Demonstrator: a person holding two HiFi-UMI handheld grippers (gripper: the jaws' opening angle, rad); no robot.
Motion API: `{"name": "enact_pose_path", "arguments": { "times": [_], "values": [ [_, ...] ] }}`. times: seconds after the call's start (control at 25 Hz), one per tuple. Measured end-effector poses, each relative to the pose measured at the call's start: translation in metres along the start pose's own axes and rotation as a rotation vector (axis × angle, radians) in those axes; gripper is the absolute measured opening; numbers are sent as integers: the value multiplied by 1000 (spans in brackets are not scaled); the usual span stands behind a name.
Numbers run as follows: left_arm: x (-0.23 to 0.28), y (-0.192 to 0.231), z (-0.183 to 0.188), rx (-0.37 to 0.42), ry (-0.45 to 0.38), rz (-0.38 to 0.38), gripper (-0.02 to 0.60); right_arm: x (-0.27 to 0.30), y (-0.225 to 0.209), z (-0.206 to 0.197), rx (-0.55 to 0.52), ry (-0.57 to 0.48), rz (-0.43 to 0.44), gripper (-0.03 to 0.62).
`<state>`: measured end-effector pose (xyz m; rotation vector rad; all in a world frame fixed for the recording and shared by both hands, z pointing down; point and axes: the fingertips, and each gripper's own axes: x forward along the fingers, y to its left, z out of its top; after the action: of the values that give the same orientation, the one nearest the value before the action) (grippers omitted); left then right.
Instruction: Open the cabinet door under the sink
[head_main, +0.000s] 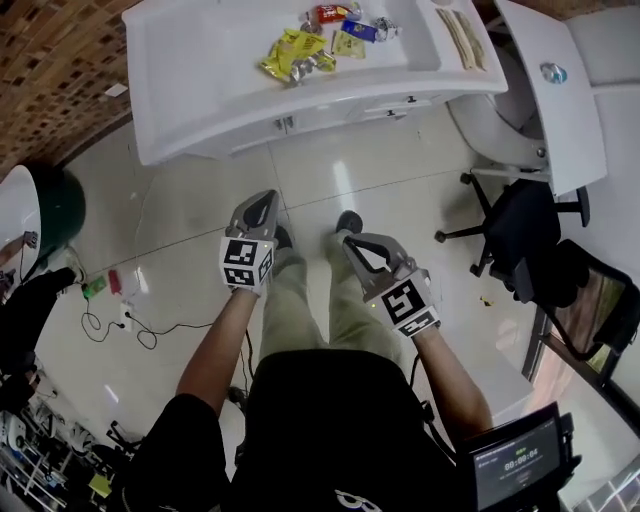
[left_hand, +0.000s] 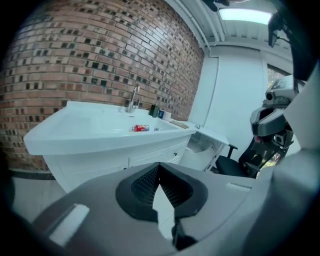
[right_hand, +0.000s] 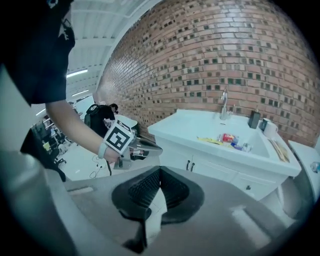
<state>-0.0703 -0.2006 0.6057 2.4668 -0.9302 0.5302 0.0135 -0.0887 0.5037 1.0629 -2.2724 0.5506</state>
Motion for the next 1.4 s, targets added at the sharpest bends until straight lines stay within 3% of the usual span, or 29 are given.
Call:
{"name": "enact_pose_path", "arguments": {
  "times": [0.2,0.56,0.84,1.08,1.32,1.4],
  "values": [
    [82,45,-30,-23,13,111,9,29,-42,-18,-52,8,14,-9],
    [182,98,-84,-49,85,200,11,50,-62,-71,-18,-2,71,-9],
    [229,133,-115,-60,112,259,51,51,-55,-138,19,69,109,-9],
    [252,158,-137,-79,140,303,91,49,-54,-172,74,97,93,-9],
    [277,166,-123,-126,119,334,110,48,-54,-188,103,112,96,-9],
    [282,173,-117,-145,126,374,75,47,-54,-190,109,113,90,-9]
  ]
}}
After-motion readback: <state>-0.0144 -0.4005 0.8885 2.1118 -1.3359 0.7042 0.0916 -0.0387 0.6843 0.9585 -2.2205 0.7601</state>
